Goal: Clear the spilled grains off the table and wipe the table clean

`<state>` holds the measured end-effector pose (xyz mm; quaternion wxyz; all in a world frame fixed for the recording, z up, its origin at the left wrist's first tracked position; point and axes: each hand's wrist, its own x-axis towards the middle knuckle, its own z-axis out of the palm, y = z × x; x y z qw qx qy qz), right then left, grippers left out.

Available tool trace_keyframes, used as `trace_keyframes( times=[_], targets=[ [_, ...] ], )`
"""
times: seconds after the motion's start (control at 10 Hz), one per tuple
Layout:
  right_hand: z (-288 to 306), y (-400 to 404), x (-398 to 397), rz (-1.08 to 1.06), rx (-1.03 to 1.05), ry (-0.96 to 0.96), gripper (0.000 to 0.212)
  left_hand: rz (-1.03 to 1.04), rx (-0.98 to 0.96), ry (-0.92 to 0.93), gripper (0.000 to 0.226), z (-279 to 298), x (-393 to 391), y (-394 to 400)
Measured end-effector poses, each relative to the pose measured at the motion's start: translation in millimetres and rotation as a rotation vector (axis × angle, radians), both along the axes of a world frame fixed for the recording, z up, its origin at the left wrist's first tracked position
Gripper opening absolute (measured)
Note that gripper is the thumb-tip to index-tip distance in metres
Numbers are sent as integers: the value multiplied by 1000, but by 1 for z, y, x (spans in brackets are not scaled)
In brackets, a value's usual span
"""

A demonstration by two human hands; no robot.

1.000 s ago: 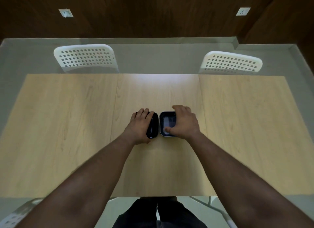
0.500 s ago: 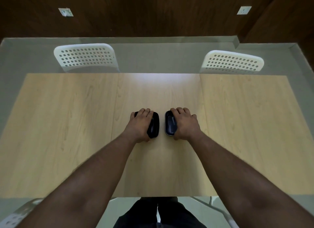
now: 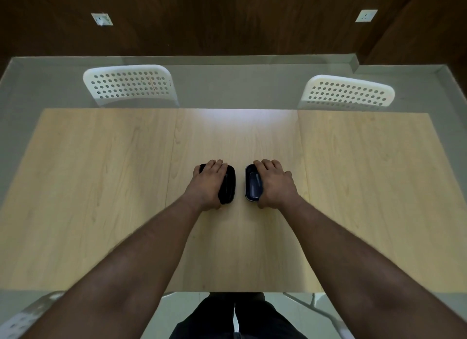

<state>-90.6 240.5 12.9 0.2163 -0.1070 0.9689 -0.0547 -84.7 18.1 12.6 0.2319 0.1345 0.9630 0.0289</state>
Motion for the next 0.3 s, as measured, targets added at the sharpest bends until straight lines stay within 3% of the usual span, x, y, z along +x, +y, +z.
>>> trace_keyframes(
  times=[0.3],
  targets=[
    [14, 3, 21, -26, -123, 39, 127, 118, 140, 17, 122, 17, 23, 9]
  ],
)
